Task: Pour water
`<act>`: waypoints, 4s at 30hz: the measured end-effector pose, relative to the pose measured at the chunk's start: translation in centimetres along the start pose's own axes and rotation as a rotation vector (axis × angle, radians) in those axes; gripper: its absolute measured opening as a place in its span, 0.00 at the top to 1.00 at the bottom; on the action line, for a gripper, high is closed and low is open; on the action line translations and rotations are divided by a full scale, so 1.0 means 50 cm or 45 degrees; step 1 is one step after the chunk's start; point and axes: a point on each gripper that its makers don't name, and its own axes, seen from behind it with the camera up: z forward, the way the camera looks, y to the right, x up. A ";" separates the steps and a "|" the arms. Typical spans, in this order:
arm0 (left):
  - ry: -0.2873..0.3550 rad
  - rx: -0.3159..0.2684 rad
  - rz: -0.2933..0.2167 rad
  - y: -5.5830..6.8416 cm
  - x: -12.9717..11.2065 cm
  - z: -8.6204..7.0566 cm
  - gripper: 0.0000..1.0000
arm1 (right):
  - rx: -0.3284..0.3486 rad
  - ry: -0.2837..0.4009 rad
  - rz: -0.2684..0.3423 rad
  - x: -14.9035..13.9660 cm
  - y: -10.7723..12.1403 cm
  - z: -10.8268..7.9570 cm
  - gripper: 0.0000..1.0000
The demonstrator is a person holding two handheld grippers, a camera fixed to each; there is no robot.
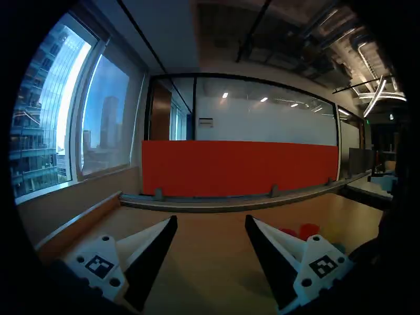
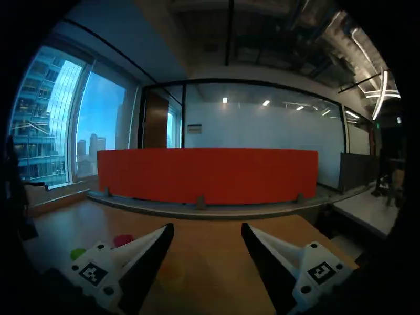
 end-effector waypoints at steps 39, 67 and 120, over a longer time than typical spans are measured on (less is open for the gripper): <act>-0.030 -0.413 0.018 0.110 0.110 -0.002 0.04 | 0.452 -0.001 -0.068 0.100 -0.148 -0.016 0.01; -0.145 -0.670 0.111 0.187 0.068 -0.035 0.04 | 0.826 -0.178 -0.124 0.057 -0.270 -0.067 0.01; -0.469 -0.839 0.249 0.241 -0.194 -0.042 0.04 | 0.942 -0.514 -0.294 -0.198 -0.306 -0.073 0.00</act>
